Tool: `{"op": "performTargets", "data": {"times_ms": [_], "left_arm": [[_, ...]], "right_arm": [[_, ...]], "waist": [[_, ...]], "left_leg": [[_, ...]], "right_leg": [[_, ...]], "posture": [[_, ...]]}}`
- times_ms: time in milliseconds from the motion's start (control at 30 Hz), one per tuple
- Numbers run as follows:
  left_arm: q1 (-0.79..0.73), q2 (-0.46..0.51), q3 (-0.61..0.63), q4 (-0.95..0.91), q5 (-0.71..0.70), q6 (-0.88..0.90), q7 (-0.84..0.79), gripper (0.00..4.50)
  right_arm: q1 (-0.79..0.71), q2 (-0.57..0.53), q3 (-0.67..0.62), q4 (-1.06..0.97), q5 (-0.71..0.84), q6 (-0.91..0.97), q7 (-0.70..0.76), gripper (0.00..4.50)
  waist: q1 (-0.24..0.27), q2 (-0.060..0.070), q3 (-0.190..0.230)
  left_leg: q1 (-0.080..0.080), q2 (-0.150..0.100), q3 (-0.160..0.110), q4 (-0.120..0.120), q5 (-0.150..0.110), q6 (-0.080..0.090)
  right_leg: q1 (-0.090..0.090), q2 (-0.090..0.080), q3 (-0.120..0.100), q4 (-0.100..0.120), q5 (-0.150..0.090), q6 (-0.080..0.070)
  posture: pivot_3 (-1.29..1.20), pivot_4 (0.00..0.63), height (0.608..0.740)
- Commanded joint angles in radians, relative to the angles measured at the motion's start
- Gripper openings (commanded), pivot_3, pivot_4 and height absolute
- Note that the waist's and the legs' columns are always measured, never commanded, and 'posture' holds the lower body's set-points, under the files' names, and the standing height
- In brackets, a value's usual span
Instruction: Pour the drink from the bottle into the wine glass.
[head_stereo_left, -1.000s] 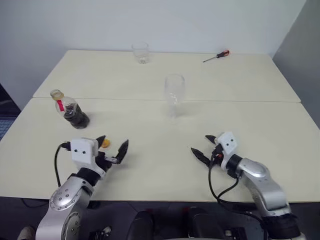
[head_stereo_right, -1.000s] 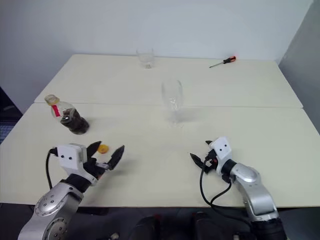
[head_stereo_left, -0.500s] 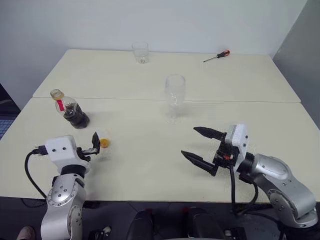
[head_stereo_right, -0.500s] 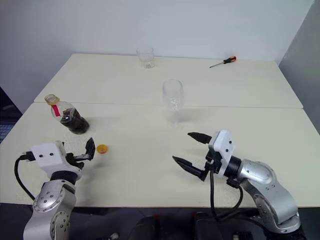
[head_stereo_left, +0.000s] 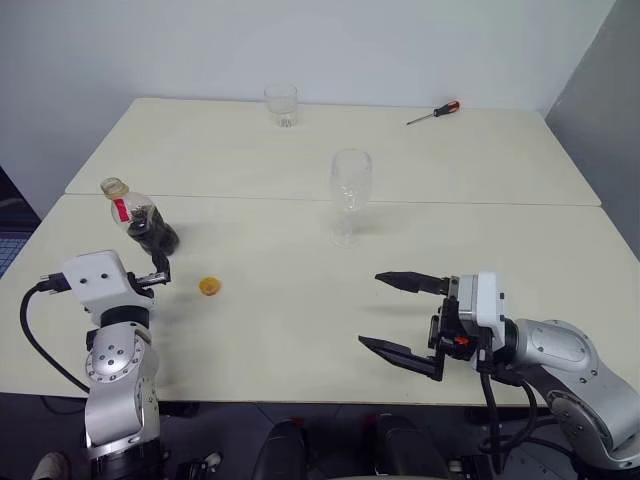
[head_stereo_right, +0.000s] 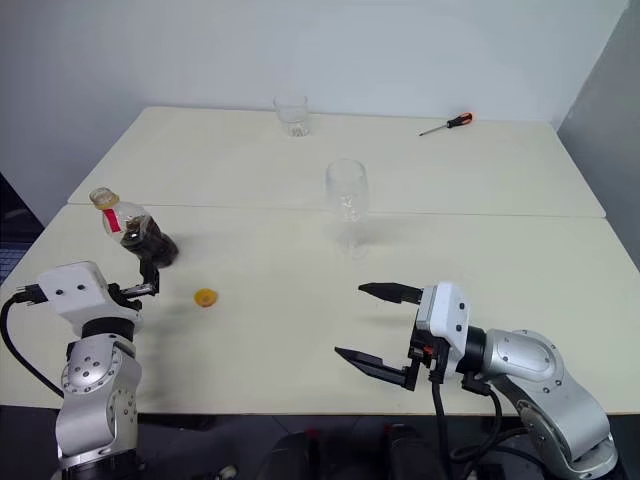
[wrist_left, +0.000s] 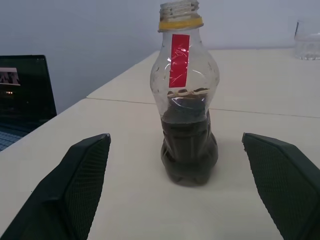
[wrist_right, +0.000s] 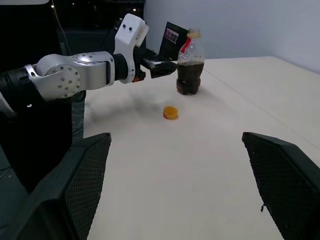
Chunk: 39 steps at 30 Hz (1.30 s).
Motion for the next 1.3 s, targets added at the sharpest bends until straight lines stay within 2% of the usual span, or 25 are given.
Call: {"op": "performTargets", "data": {"times_ms": [33,400,500,833,1300], "left_arm": [[-0.036,0.027,0.008,0.038,0.014,-0.061,-0.014,4.5],[-0.179,0.109,0.013,0.311,0.0,-0.193,-0.081,4.5],[-0.229,0.134,0.01,0.395,-0.011,-0.225,-0.114,4.5],[-0.344,0.163,-0.004,0.607,-0.009,-0.318,-0.176,4.5],[-0.536,0.219,-0.019,0.92,-0.013,-0.438,-0.266,4.5]], "right_arm": [[-0.018,0.017,-0.005,0.002,0.024,0.011,-0.038,4.48],[-0.028,0.045,0.023,0.009,0.044,0.061,-0.095,4.48],[-0.075,0.066,0.032,0.012,0.061,0.104,-0.135,4.48],[-0.159,0.074,0.023,0.017,0.088,0.183,-0.19,4.48],[-0.179,0.061,0.014,-0.003,0.114,0.226,-0.217,4.48]], "waist": [[0.0,0.0,0.0],[0.0,0.0,0.0],[0.0,0.0,0.0],[0.0,0.0,0.0],[-0.001,0.0,0.0]], "left_leg": [[0.0,0.0,0.0,0.0,0.0,0.0],[0.0,0.0,0.0,0.0,0.0,0.0],[0.0,0.0,0.0,0.0,0.0,0.0],[-0.001,0.0,-0.001,0.0,0.0,0.0],[-0.001,0.0,-0.001,0.001,0.0,0.0]], "right_leg": [[0.0,0.0,0.0,0.0,0.0,0.0],[0.0,0.0,0.0,0.0,0.0,0.0],[0.0,0.0,-0.001,0.001,0.001,0.0],[0.0,-0.001,-0.001,0.001,0.003,-0.004],[-0.001,-0.001,-0.002,0.002,0.003,-0.004]], "posture": [[0.0,0.15,0.74],[0.0,0.15,0.74],[0.0,0.15,0.74],[0.0,0.15,0.74],[0.0,0.15,0.74]]}}
